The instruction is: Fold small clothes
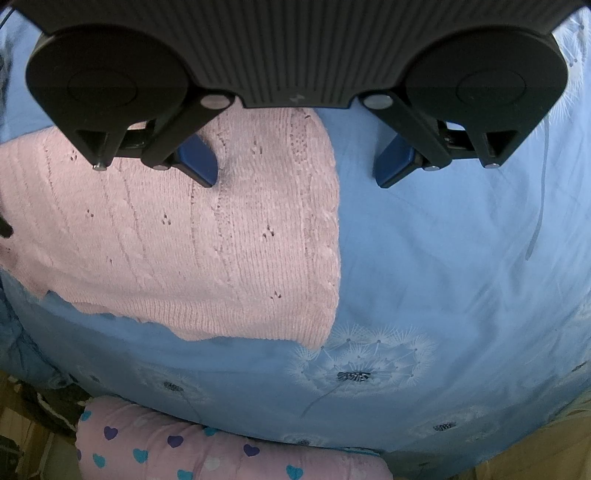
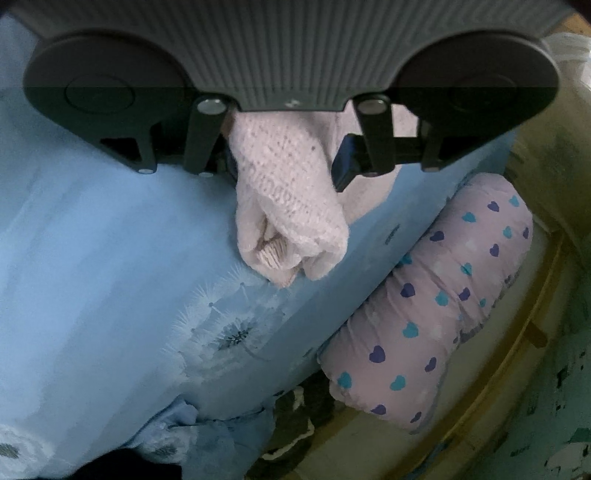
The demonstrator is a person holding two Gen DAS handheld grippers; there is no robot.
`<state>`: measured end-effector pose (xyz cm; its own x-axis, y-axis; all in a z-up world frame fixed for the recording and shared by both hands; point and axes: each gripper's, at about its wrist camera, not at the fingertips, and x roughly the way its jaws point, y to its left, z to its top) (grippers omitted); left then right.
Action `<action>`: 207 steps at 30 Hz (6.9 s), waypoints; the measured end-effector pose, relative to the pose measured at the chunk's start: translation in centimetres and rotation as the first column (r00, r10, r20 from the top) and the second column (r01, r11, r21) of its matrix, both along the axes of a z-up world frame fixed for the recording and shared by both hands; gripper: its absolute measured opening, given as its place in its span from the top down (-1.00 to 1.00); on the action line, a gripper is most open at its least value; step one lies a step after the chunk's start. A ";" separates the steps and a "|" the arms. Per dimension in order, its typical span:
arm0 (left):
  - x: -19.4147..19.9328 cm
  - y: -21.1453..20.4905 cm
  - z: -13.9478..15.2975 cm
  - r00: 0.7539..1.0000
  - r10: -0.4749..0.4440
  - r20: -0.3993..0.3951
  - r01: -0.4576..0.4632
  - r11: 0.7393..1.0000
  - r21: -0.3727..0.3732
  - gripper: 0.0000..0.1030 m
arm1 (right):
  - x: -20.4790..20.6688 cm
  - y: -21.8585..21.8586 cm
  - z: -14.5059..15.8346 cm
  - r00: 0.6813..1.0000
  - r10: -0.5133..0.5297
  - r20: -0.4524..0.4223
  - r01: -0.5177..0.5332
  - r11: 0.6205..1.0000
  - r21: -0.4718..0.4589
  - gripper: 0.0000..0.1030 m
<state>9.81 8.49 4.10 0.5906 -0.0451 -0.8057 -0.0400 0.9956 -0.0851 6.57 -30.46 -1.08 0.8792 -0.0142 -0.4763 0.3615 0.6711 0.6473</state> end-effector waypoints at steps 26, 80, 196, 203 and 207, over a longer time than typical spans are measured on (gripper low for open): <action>-0.5 1.6 1.6 0.997 0.044 0.061 -0.046 0.999 0.027 -0.85 | 1.4 0.0 3.0 1.000 -0.012 -0.023 0.018 0.960 0.281 0.49; -3.0 10.9 4.2 0.948 0.292 0.126 -0.277 0.953 -0.124 -0.85 | -0.5 33.3 6.3 0.683 0.694 -0.229 -0.675 0.478 -0.562 -0.17; 0.0 2.9 -1.6 0.996 -0.006 0.084 0.033 0.945 -0.325 -0.67 | 2.9 17.7 0.5 0.697 0.717 -0.001 -0.717 0.697 -0.024 -0.26; -0.4 3.1 -1.6 0.995 -0.020 0.099 0.054 0.931 -0.360 -0.37 | 2.7 17.6 0.6 0.728 0.686 0.020 -0.686 0.728 0.003 -0.09; -0.8 3.1 -1.1 0.992 -0.035 0.122 0.079 0.922 -0.379 -0.11 | 2.1 17.4 0.9 0.759 0.650 0.046 -0.651 0.757 0.052 0.00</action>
